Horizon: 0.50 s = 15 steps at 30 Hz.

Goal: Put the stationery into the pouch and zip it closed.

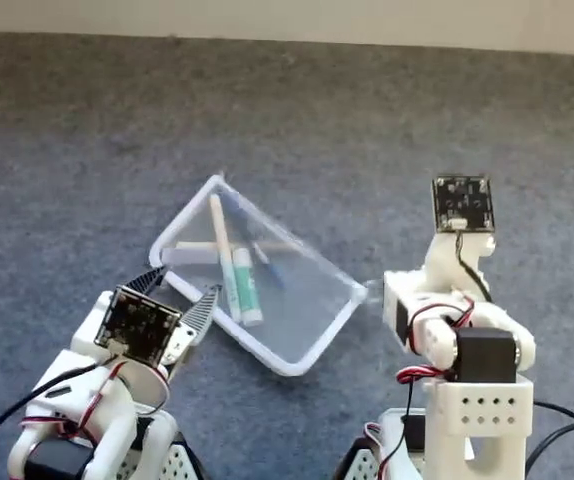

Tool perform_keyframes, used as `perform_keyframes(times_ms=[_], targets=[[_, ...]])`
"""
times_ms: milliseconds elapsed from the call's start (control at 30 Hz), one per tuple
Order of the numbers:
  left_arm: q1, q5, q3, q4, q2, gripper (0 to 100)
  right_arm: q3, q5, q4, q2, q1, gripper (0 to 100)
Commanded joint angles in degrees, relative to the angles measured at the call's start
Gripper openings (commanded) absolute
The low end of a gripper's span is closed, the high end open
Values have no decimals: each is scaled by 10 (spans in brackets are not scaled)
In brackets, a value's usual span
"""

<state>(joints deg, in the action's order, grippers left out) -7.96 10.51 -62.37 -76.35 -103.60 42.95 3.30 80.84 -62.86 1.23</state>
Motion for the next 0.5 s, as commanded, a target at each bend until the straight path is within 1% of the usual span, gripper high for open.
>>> perform_keyframes(times_ms=[0,167,400,467], targets=[[47,-6,-9,-1,0,214,-8,8,44,-9,24,156],[83,-7,-36,11,0,212,-7,4,80,-9,87,156],[160,-7,-86,62,0,210,-3,5,87,-10,90,152],[175,-7,-97,70,0,210,-3,4,90,-10,90,109]])
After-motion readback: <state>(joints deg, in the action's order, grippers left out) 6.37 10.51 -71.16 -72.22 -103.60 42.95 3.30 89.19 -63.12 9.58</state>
